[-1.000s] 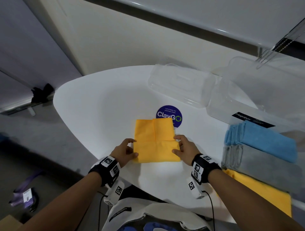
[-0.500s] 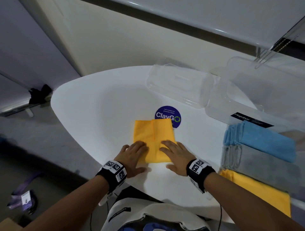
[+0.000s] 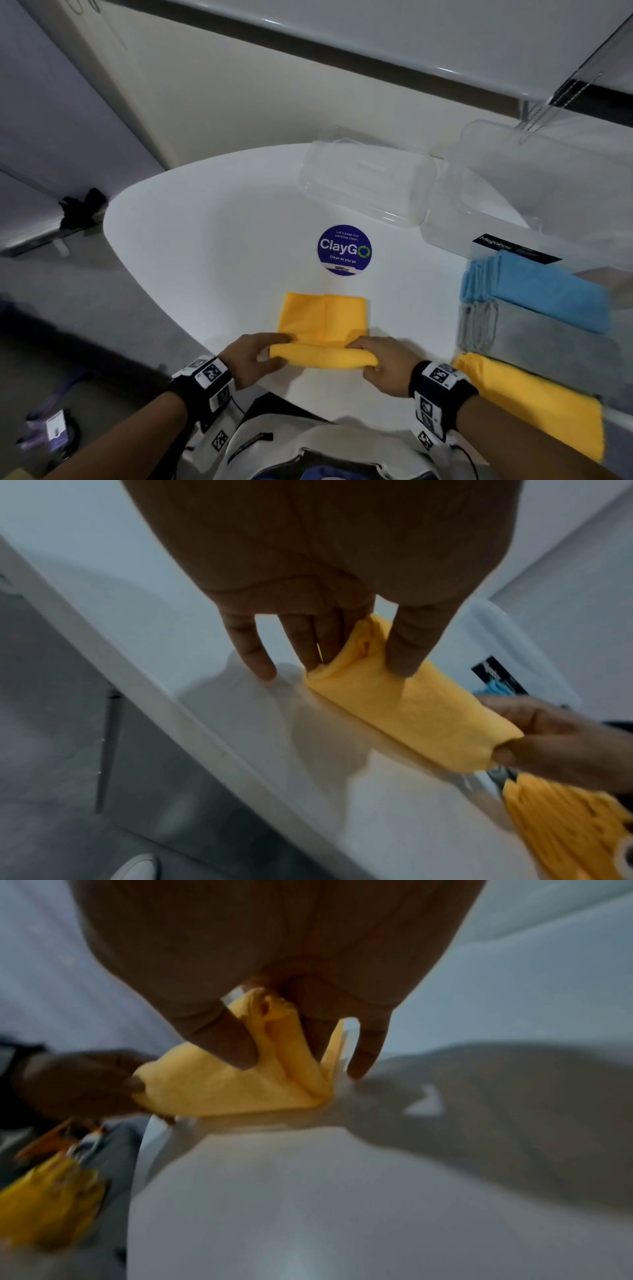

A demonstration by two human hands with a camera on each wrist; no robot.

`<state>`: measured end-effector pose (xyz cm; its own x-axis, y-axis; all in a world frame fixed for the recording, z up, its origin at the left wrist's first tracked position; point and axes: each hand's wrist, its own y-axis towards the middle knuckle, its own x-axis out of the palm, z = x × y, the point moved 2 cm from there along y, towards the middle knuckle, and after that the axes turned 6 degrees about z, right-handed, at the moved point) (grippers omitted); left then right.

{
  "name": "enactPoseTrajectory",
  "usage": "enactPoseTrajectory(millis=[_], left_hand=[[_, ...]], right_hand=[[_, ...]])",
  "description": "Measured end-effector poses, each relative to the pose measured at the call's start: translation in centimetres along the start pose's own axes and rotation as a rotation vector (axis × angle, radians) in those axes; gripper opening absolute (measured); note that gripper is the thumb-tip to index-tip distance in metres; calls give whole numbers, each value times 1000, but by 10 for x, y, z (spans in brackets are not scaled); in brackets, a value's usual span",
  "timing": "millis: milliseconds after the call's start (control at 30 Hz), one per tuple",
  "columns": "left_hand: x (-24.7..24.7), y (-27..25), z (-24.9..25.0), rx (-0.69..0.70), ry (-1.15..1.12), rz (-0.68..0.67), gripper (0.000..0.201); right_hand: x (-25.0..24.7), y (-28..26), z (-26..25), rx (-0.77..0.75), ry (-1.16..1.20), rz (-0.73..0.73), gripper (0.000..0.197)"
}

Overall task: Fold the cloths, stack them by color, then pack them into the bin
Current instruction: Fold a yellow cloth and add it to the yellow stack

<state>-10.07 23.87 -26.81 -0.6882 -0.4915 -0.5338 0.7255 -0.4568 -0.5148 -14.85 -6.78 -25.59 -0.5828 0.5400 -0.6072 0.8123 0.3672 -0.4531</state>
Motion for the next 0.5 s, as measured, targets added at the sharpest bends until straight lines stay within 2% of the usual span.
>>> enactPoseTrajectory(millis=[100,133,233,267,433,500], left_hand=[[-14,18,10,-69,-58,69,20],[-20,26,14,-83,-68,105,24],[-31,48,21,-128,-74,167,60],[-33,55,22,-147,-68,176,65],[-35,73,25,-164,3,194,51],[-34,77,25,-155,32,199,37]], right_hand=[[-16,15,2,151,134,98,32],[-22,23,3,195,143,123,33],[-34,45,7,274,154,174,32],[-36,51,9,294,161,187,31],[-34,62,15,362,181,236,27],[-32,61,16,339,173,265,30]])
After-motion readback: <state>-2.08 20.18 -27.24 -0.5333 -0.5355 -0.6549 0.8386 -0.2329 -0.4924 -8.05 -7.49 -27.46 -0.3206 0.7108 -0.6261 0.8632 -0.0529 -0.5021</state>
